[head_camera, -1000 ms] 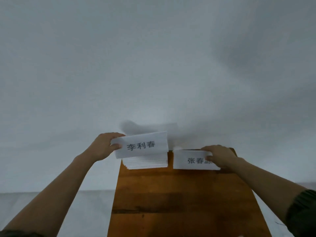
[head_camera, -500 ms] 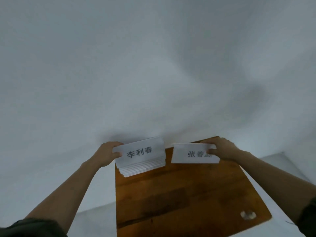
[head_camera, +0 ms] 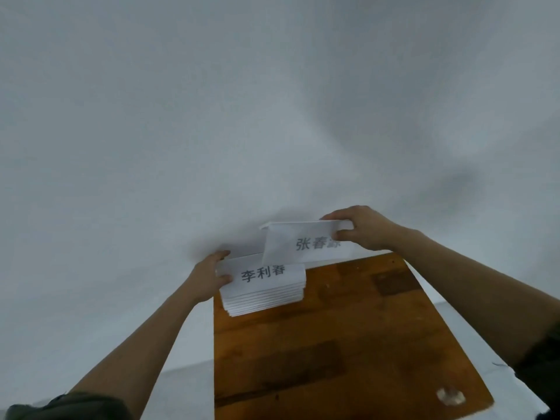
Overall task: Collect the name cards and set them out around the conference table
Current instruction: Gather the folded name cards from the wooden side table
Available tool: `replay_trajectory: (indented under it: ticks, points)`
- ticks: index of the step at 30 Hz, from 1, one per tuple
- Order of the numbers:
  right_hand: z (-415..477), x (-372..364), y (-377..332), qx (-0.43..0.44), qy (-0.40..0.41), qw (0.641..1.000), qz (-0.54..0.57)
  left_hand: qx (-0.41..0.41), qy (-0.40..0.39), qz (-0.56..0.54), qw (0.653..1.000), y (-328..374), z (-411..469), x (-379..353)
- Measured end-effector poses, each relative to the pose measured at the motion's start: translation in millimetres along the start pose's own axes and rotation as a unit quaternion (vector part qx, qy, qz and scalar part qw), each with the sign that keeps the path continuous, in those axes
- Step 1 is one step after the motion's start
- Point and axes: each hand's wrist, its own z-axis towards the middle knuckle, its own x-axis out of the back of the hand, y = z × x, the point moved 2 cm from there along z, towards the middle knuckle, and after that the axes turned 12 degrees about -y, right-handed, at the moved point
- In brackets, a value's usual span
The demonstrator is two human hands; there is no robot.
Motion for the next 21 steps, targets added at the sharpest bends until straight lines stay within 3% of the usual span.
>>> replay_trajectory:
  ticks: [5,12,21]
  points:
    - [47,-25,-46,0.012,-0.051,0.995,-0.081,0.045,0.017,-0.146,0.988,-6,-16,-10]
    - [88,-71,-75,0.013,-0.112,0.978,-0.177,0.053,-0.023,-0.204,0.977,-8,-29,-17]
    - [97,-87,-62,0.006,-0.145,0.981,-0.128,0.049,-0.008,-0.278,0.959,-14,-29,-15]
